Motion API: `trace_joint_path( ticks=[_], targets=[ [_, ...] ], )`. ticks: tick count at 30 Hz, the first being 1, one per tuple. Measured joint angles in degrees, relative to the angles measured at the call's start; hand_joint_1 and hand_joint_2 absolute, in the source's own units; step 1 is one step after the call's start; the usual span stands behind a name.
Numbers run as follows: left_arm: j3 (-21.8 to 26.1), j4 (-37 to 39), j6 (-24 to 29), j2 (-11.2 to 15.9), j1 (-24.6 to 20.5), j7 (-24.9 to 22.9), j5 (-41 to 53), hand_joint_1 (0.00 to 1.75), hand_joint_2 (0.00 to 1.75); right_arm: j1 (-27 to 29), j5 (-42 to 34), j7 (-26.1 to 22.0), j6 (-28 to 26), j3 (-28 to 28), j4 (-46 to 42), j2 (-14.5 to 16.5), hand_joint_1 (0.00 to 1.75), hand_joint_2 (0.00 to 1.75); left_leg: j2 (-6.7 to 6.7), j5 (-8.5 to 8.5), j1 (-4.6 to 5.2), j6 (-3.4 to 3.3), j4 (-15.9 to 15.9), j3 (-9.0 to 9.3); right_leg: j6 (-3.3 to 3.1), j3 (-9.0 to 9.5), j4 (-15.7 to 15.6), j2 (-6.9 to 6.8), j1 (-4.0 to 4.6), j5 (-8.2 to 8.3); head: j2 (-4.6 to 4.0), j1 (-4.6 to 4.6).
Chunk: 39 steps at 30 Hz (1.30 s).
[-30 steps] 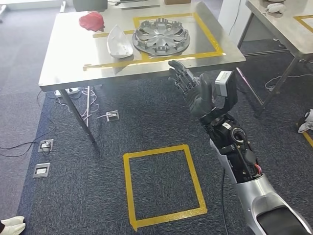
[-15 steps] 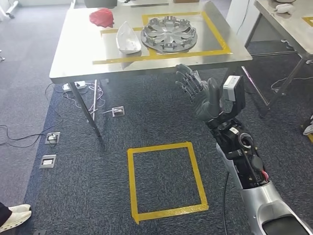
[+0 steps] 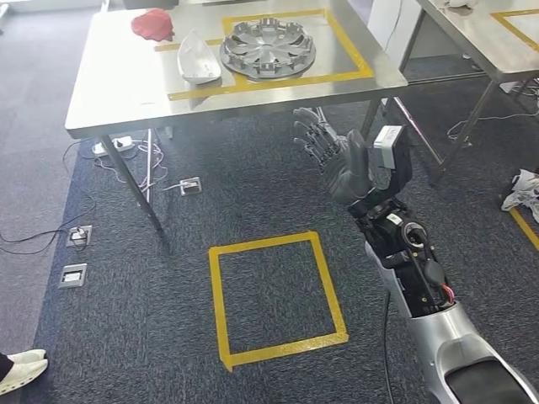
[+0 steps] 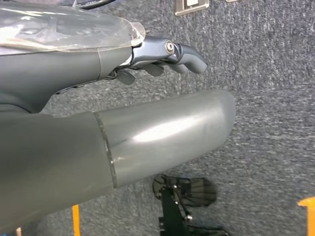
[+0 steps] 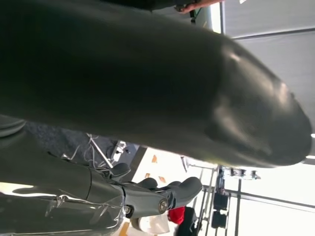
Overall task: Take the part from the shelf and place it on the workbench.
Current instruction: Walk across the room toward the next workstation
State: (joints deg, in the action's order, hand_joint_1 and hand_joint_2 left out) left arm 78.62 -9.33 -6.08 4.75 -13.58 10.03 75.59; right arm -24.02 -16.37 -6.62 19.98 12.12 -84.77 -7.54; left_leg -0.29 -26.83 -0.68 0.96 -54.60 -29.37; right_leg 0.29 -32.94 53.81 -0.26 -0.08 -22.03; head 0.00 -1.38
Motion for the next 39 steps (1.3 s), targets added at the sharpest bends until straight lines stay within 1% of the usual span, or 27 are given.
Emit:
trace_joint_path(
  ticks=[3, 4, 5, 6, 8, 9, 10, 11, 13, 14, 15, 17, 18, 19, 20, 21, 23, 24, 25, 26, 27, 28, 29, 30, 31, 35, 39],
  targets=[
    [0.0, 0.0, 0.09, -0.05, 0.08, 0.0, -0.01, 0.0, 0.0, 0.03, -0.01, -0.08, 0.1, -0.02, -0.09, 0.03, 0.0, 0.0, 0.01, 0.64, 0.07, -1.34, 0.52, -0.2, 0.99, -0.26, 0.1, 0.09, -0.03, 0.41, 0.0, -0.24],
    [0.0, 0.0, 0.13, -0.08, 0.06, 0.0, -0.01, 0.0, 0.0, 0.02, -0.01, -0.08, 0.11, -0.04, -0.11, 0.04, 0.0, 0.0, 0.07, 0.95, -0.02, -1.8, 0.64, -0.32, 1.3, -0.61, 0.87, 0.13, -0.08, -0.28, 0.0, -0.28],
    [0.0, 0.0, 0.16, -0.11, 0.04, 0.0, -0.01, 0.0, 0.0, 0.01, -0.01, -0.09, 0.13, -0.07, -0.13, 0.05, 0.0, 0.0, 0.14, 1.26, -0.14, -2.22, 0.78, -0.48, 1.58, -1.44, 2.96, 0.16, -0.15, -1.83, 0.0, -0.45],
    [0.0, 0.0, 0.2, -0.15, 0.04, 0.0, -0.01, 0.0, 0.0, 0.03, -0.01, -0.09, 0.14, -0.12, -0.15, 0.04, 0.0, 0.0, 0.19, 1.5, -0.21, -2.48, 0.83, -0.68, 1.83, -2.76, 6.46, 0.17, -0.27, -4.11, 0.0, -0.75],
    [0.0, 0.0, 0.25, -0.21, 0.17, 0.0, -0.01, 0.0, 0.0, 0.21, -0.01, -0.08, 0.13, -0.16, -0.16, 0.04, 0.0, 0.0, 0.19, 1.82, -0.16, -2.64, 0.79, -1.13, 2.23, -5.9, 15.17, 0.17, -0.38, -8.62, 0.0, -1.44],
    [0.0, 0.0, 0.25, -0.25, 0.24, 0.0, -0.01, 0.0, 0.0, 0.32, -0.01, -0.07, 0.13, -0.16, -0.16, 0.04, 0.0, 0.0, 0.19, 1.95, -0.13, -2.6, 0.76, -1.32, 2.34, -6.69, 17.86, 0.16, -0.43, -9.64, 0.0, -1.65],
    [0.0, 0.0, 0.25, -0.26, 0.29, 0.0, -0.01, 0.0, 0.0, 0.38, -0.01, -0.07, 0.13, -0.16, -0.16, 0.04, 0.0, 0.0, 0.18, 2.05, -0.12, -2.53, 0.73, -1.44, 2.35, -6.32, 18.13, 0.16, -0.46, -9.44, 0.0, -1.83],
    [0.0, 0.0, 0.25, -0.27, 0.31, 0.0, -0.01, 0.0, 0.0, 0.38, -0.01, -0.07, 0.13, -0.16, -0.16, 0.04, 0.0, 0.0, 0.17, 2.12, -0.11, -2.46, 0.69, -1.49, 2.26, -4.75, 15.87, 0.16, -0.47, -8.15, 0.0, -2.04],
    [0.0, 0.0, 0.25, -0.3, 0.28, 0.0, -0.01, 0.0, 0.0, 0.24, -0.01, -0.08, 0.13, -0.19, -0.18, 0.05, 0.0, 0.0, 0.15, 2.21, -0.06, -2.24, 0.6, -1.51, 1.81, 0.43, 6.9, 0.18, -0.43, -4.58, 0.0, -2.43],
    [0.0, 0.0, 0.25, -0.32, 0.24, 0.0, -0.01, 0.0, 0.0, 0.17, -0.01, -0.08, 0.13, -0.21, -0.19, 0.06, 0.0, 0.0, 0.12, 2.3, 0.02, -2.04, 0.51, -1.62, 1.56, 2.33, 3.12, 0.2, -0.31, -3.47, 0.0, -2.55],
    [0.0, 0.0, 0.25, -0.33, 0.23, 0.0, -0.01, 0.0, 0.0, 0.13, -0.01, -0.08, 0.13, -0.24, -0.2, 0.07, 0.0, 0.0, 0.12, 2.44, 0.08, -1.76, 0.44, -1.81, 1.29, 3.36, 0.82, 0.22, -0.17, -2.99, 0.0, -2.6],
    [0.0, 0.0, 0.25, -0.38, 0.26, 0.0, -0.01, 0.0, 0.0, 0.19, -0.01, -0.08, 0.1, -0.32, -0.21, 0.07, 0.0, 0.0, 0.1, 2.77, 0.17, -1.16, 0.42, -2.19, 0.82, 3.31, -0.01, 0.22, 0.06, -2.97, 0.0, -2.53],
    [0.0, 0.0, 0.25, -0.38, 0.27, 0.0, -0.01, 0.0, 0.0, 0.21, -0.01, -0.08, 0.09, -0.36, -0.21, 0.07, 0.0, 0.0, 0.11, 2.77, 0.17, -0.86, 0.42, -2.33, 0.46, 3.26, -0.17, 0.17, -0.1, -2.78, 0.0, -2.47],
    [0.0, 0.0, 0.25, -0.39, 0.25, 0.0, -0.01, 0.0, 0.0, 0.2, -0.01, -0.09, 0.1, -0.39, -0.21, 0.07, 0.0, 0.0, 0.11, 2.3, 0.16, -0.59, -0.03, -2.59, 0.08, 3.23, -0.42, 0.1, -0.23, -2.54, 0.0, -2.3],
    [0.0, 0.0, 0.26, -0.4, 0.22, 0.0, -0.01, 0.0, 0.0, 0.15, -0.01, -0.1, 0.11, -0.39, -0.21, 0.08, 0.0, 0.0, 0.11, 1.14, 0.16, -0.31, -1.54, -3.31, -0.34, 3.15, -0.68, 0.01, -0.37, -2.26, 0.0, -2.01],
    [0.0, 0.0, 0.26, -0.38, 0.19, 0.0, -0.01, 0.0, 0.0, 0.1, -0.01, -0.11, 0.13, -0.39, -0.21, 0.08, 0.0, 0.0, 0.11, -0.54, 0.13, -0.08, -4.01, -4.46, -0.69, 3.04, -0.91, -0.07, -0.49, -2.03, 0.0, -1.65],
    [0.0, 0.0, 0.32, -0.39, 0.27, 0.0, 0.0, 0.0, 0.0, 0.16, -0.01, -0.13, 0.1, -0.43, -0.21, 0.09, 0.0, 0.0, 0.11, -4.69, 0.07, 0.29, -12.39, -8.25, -1.08, 2.44, -0.91, -0.12, -0.4, -1.7, 0.0, -0.87],
    [0.0, 0.0, 0.36, -0.41, 0.32, 0.0, 0.02, 0.0, 0.0, 0.27, -0.01, -0.14, 0.08, -0.44, -0.21, 0.09, 0.0, 0.0, 0.11, -5.78, 0.06, 0.41, -15.66, -9.69, -1.15, 2.17, -0.87, -0.12, -0.36, -1.56, 0.0, -0.58],
    [0.0, 0.0, 0.42, -0.44, 0.35, 0.0, 0.06, 0.0, 0.0, 0.39, 0.0, -0.15, 0.03, -0.45, -0.21, 0.1, 0.0, 0.0, 0.11, -5.92, 0.06, 0.45, -17.25, -10.31, -1.17, 1.93, -0.8, -0.11, -0.33, -1.42, 0.0, -0.34],
    [0.0, 0.0, 0.47, -0.47, 0.34, 0.0, 0.1, 0.0, 0.0, 0.49, 0.01, -0.15, -0.03, -0.45, -0.21, 0.1, 0.0, 0.0, 0.11, -4.78, 0.06, 0.4, -15.99, -9.51, -1.13, 1.79, -0.7, -0.08, -0.32, -1.33, 0.0, -0.15],
    [0.0, 0.0, 0.53, -0.48, 0.3, 0.01, 0.14, 0.0, 0.0, 0.56, 0.02, -0.15, -0.09, -0.45, -0.21, 0.11, 0.0, 0.0, 0.11, -2.99, 0.06, 0.28, -12.82, -7.76, -1.09, 1.72, -0.6, -0.05, -0.32, -1.28, 0.0, 0.01],
    [0.0, 0.0, 0.61, -0.45, 0.24, 0.01, 0.19, 0.0, 0.0, 0.58, 0.04, -0.15, -0.16, -0.48, -0.21, 0.11, 0.0, 0.0, 0.11, -0.98, 0.06, 0.11, -8.42, -5.38, -1.01, 1.69, -0.48, -0.03, -0.32, -1.27, 0.0, 0.15],
    [0.0, 0.0, 0.68, -0.43, 0.14, 0.02, 0.26, 0.0, 0.0, 0.57, 0.05, -0.14, -0.2, -0.51, -0.22, 0.11, 0.0, 0.0, 0.11, 0.35, 0.17, -0.1, -4.4, -3.25, -0.83, 1.61, -0.4, 0.0, -0.23, -1.22, 0.0, 0.24],
    [0.0, 0.0, 0.74, -0.43, 0.05, 0.03, 0.34, 0.0, 0.0, 0.57, 0.06, -0.11, -0.23, -0.56, -0.23, 0.11, 0.0, 0.0, 0.09, 1.13, 0.26, -0.36, -1.57, -1.85, -0.6, 1.51, -0.31, 0.02, -0.15, -1.17, 0.0, 0.29],
    [0.0, 0.0, 0.81, -0.43, 0.0, 0.04, 0.44, 0.0, 0.0, 0.57, 0.06, -0.09, -0.25, -0.63, -0.25, 0.11, 0.0, 0.0, 0.08, 1.43, 0.31, -0.56, 0.23, -1.06, -0.46, 1.37, -0.19, 0.05, 0.01, -1.32, 0.0, 0.26],
    [0.0, 0.0, 0.95, -0.53, 0.06, 0.07, 0.67, 0.0, 0.0, 0.72, 0.06, 0.03, -0.27, -0.88, -0.34, 0.19, 0.0, 0.0, 0.06, 1.39, 0.43, -0.88, 0.82, -0.99, -0.99, 1.23, -0.16, 0.08, 0.13, -1.38, 0.0, -0.25],
    [0.0, 0.0, 0.95, -0.57, 0.08, 0.07, 0.79, 0.0, 0.0, 0.74, 0.05, 0.03, -0.39, -1.28, -0.35, 0.22, 0.0, 0.0, 0.04, 1.47, 0.56, -1.21, 0.78, -1.02, -0.27, 1.5, -0.62, 0.09, 0.03, -0.93, 0.0, -0.68]
  ],
)
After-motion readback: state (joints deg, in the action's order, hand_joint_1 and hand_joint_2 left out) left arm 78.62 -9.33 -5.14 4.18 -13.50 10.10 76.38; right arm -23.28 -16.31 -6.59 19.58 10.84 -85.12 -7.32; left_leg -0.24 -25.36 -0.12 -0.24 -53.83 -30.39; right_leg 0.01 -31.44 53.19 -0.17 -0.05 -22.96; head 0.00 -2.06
